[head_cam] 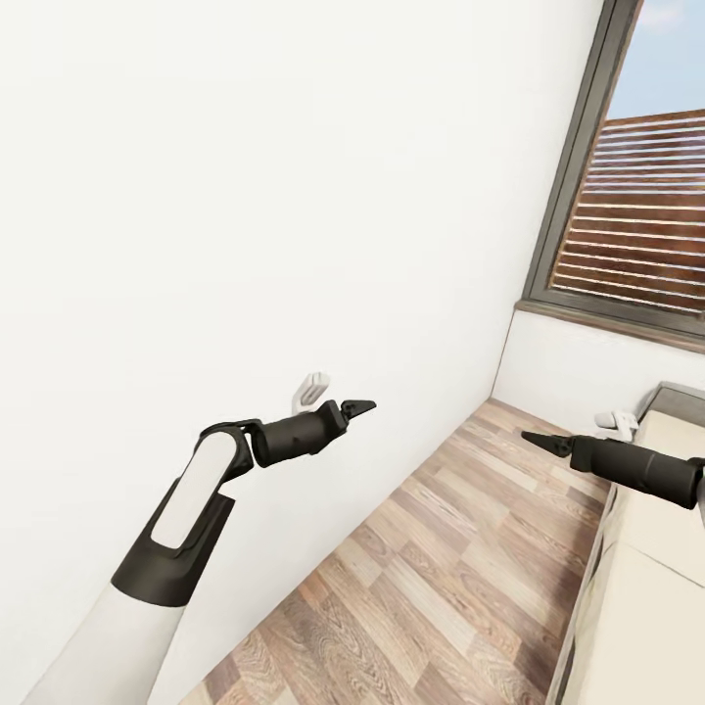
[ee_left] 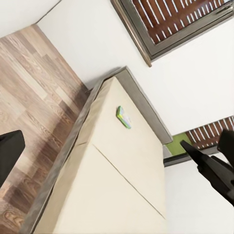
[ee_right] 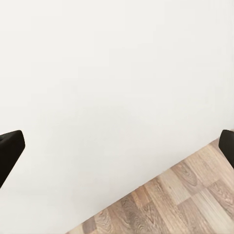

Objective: Put all the toys in the child's room - the three board games (two on the bed and one on the table), the two jigsaw puzzles on the table, and the tennis ball on the table - inside the toy box on the table in the child's room.

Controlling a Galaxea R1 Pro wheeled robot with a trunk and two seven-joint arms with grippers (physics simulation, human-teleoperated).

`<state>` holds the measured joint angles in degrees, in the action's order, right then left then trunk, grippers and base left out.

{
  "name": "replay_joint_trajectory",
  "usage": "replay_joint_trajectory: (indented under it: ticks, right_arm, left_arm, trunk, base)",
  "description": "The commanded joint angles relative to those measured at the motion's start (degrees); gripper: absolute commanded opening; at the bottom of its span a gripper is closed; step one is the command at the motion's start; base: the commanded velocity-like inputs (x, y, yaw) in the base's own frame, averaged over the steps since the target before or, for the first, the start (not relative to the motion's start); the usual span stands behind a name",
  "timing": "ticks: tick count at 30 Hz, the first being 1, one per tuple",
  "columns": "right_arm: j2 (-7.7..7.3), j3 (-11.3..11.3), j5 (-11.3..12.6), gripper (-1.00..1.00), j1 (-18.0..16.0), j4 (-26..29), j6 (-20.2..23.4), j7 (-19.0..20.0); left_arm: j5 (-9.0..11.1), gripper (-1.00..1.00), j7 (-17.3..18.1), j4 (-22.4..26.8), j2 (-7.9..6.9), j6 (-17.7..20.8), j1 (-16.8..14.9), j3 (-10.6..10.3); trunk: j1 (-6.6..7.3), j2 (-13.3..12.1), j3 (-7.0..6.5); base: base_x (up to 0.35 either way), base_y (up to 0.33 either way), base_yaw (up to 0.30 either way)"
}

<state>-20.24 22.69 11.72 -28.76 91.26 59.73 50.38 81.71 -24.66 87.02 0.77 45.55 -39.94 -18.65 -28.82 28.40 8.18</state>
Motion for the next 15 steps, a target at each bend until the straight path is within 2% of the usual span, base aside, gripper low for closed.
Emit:
replay_joint_trajectory:
  ticks: [1,15]
  right_arm:
    - [0.00,0.0,-0.1,1.00,-0.1,0.0,0.3,0.2]
    - [0.01,0.1,0.0,1.00,-0.1,-0.1,0.3,0.2]
  left_arm:
    - [0.5,1.00,-0.6,0.1,-0.02,0.1,-0.1,0.0]
    - [-0.8,1.00,-0.6,-0.1,-0.13,0.4,-0.1,0.1]
  trunk:
    - [-0.25,0.5,0.30]
    - [-3.33,6.1,2.81]
  base:
    - [0.000,0.000,-0.010]
    - [0.000,0.000,-0.004]
